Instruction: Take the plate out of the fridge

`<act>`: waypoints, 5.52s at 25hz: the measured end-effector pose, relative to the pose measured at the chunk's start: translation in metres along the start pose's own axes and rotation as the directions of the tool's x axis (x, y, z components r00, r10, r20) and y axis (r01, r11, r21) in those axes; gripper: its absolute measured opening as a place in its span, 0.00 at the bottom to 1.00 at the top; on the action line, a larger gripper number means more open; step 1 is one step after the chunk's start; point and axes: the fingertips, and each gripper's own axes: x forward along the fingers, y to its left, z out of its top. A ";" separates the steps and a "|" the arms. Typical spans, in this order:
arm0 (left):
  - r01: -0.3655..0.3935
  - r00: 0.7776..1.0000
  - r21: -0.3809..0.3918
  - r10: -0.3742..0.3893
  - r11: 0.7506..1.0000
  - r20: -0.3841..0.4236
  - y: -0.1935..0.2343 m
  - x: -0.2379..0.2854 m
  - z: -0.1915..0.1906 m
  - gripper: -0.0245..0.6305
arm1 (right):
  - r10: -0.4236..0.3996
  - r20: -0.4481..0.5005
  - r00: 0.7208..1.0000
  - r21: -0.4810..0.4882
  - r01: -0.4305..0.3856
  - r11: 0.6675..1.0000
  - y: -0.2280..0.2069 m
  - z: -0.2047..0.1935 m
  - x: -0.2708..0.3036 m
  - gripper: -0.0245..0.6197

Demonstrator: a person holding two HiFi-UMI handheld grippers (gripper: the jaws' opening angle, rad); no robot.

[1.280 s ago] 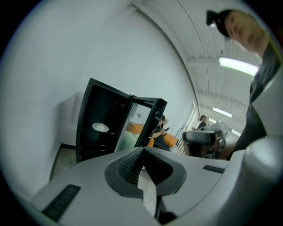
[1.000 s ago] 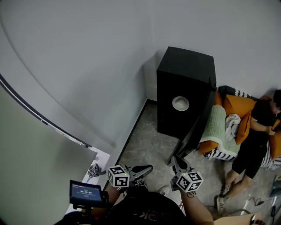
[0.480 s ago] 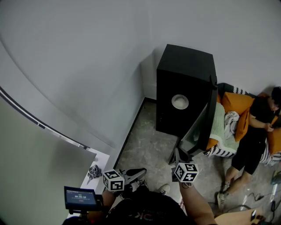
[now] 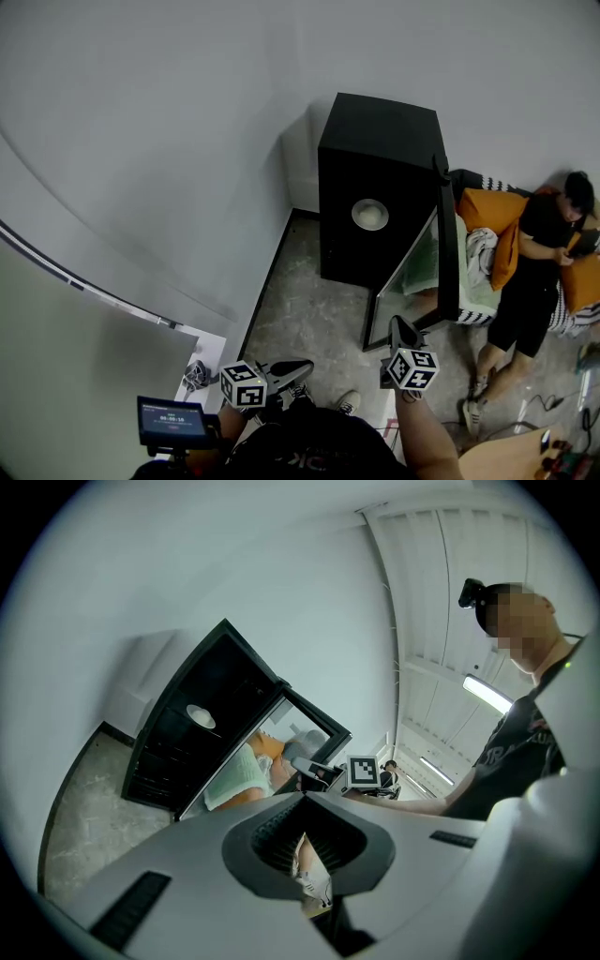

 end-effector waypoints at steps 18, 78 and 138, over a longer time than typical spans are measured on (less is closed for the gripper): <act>0.042 0.999 0.008 -0.042 0.999 -0.011 0.020 -0.006 0.017 0.04 | -0.008 0.128 0.992 0.267 -0.027 0.963 -0.012 0.035 -0.005 0.05; -0.020 0.999 0.124 0.023 0.992 -0.027 0.096 -0.018 0.076 0.04 | 0.071 0.204 0.976 0.631 -0.187 0.753 -0.004 0.069 0.167 0.05; -0.244 0.969 -0.105 0.239 0.964 -0.057 0.162 0.066 0.087 0.04 | -0.051 -0.084 0.995 0.952 0.095 0.291 -0.143 -0.017 0.410 0.12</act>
